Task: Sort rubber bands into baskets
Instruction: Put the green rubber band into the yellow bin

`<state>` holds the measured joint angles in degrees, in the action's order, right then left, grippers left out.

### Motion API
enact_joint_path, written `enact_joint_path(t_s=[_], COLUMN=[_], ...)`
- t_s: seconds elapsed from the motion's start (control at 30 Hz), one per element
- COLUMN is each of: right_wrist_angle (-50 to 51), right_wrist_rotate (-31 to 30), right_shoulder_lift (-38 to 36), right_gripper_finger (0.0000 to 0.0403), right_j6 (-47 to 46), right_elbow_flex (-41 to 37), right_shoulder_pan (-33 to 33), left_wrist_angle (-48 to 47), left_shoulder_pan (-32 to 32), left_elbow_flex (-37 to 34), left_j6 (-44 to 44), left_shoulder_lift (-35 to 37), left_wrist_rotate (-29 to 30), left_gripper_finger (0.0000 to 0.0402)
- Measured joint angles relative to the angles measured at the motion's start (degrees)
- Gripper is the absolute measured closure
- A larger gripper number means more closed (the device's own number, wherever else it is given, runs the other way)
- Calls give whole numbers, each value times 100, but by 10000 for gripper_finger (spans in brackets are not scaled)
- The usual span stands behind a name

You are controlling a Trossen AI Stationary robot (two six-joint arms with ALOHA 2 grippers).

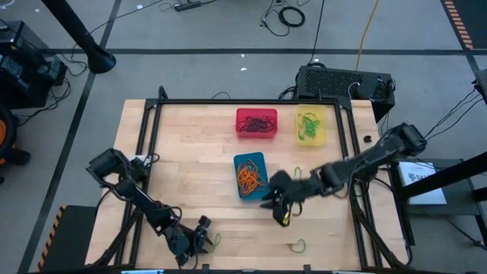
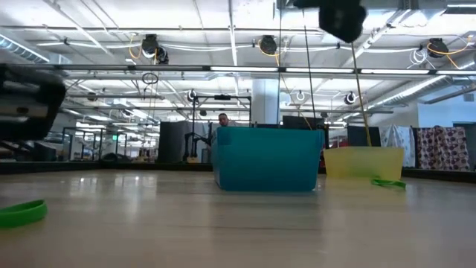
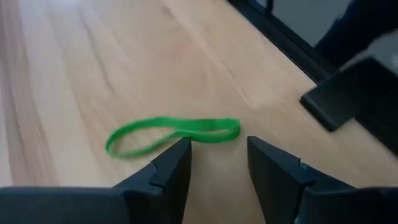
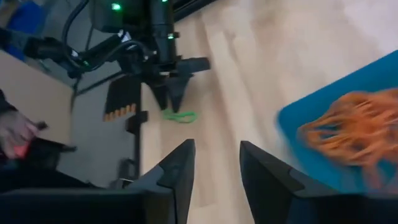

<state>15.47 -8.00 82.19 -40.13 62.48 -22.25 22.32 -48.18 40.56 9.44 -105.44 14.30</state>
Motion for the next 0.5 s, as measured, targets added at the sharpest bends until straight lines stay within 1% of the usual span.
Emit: enact_joint_path(t_s=[0.07,0.23,0.37,0.43,0.5], right_wrist_angle=[-232,-900,-1242,-1400,-1515], right_wrist_rotate=[-222,-593,-899,-901,-833], right_shoulder_lift=[181,633,1027,1270,1501], right_gripper_finger=[284,293,304,309,313], right_j6=[-451,-1170,-1323,-1324,-1387], right_elbow_flex=[0,0,0,0,0], right_shoulder_pan=[-297,-922,-1323,-1455,-1548], left_wrist_angle=[33,68,59,31,31], left_shoulder_pan=[2,74,105,198,331], left_elbow_flex=[4,38,221,377,548], left_j6=[-477,-531,-573,-561,-374], left_shoulder_lift=[-43,-141,-177,-230,-327], left_wrist_rotate=[18,-224,-233,-297,-312], left_gripper_finger=[240,240,240,240,240])
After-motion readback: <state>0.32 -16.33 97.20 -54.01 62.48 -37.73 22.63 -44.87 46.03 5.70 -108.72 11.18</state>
